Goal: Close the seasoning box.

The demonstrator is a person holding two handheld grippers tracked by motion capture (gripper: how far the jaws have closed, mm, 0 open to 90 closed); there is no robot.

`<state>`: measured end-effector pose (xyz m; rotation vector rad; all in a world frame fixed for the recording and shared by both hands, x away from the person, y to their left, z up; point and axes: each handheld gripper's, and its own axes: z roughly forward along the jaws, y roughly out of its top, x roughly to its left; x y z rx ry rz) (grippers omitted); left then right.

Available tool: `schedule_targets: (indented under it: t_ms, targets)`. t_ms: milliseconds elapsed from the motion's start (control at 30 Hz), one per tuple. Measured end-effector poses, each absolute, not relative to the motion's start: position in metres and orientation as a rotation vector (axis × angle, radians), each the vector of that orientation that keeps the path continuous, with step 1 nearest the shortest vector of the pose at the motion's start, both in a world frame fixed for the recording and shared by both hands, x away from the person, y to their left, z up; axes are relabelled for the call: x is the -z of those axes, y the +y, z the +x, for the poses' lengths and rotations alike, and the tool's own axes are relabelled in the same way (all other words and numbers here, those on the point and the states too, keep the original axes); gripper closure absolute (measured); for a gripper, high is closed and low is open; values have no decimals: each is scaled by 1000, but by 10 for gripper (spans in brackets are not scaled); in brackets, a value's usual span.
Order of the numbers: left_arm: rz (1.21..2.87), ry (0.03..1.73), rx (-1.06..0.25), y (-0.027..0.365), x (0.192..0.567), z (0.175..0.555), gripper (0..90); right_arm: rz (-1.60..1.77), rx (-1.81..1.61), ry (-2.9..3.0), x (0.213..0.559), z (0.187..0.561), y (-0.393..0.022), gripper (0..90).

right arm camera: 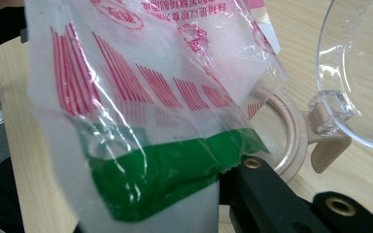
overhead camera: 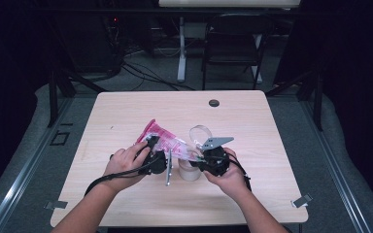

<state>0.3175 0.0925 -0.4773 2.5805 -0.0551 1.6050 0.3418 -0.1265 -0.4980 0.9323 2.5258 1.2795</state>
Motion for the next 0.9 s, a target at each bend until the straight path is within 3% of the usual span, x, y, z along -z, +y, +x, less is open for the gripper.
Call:
schedule_targets:
  t_ms: [900]
  targets:
    - [2482,230,-1401,109,504,314,747,906,-1291,2506,496,336,-118,900]
